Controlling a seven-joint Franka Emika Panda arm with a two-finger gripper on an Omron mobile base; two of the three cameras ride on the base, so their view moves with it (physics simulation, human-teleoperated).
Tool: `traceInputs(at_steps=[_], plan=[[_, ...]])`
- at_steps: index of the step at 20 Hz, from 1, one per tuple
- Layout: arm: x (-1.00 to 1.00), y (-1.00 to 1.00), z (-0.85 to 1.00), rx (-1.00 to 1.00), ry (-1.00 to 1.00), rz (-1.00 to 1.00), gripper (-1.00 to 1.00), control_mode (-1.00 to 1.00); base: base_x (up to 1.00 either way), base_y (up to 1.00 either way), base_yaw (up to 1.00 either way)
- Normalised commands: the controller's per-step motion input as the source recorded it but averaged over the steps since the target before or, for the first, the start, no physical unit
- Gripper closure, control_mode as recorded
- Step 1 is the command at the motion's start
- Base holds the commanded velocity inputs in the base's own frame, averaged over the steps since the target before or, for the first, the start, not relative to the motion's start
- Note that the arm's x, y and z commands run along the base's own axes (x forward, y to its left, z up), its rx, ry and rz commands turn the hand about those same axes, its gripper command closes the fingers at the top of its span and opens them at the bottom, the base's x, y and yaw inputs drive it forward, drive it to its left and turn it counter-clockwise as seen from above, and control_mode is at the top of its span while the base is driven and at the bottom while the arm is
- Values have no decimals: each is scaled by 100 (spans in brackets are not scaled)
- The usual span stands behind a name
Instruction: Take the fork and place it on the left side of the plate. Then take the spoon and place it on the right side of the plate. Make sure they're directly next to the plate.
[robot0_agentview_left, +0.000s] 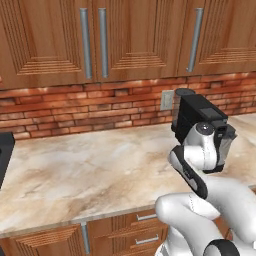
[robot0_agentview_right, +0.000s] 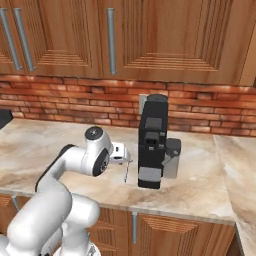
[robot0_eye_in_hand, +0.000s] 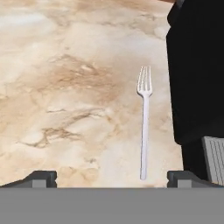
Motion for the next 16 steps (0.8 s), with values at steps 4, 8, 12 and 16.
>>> traceInputs(at_steps=[4,8,12,16], plan=[[69,-19,-52,-3,9,-1,-100,-100,0,0,0],[60,0,-46,-3,3,-1,-100,-100,0,0,0],[48,-12,-11,0,1,-2,-100,-100,0,0,0],[16,-12,-15,-2,0,-4,-100,-100,0,0,0]])
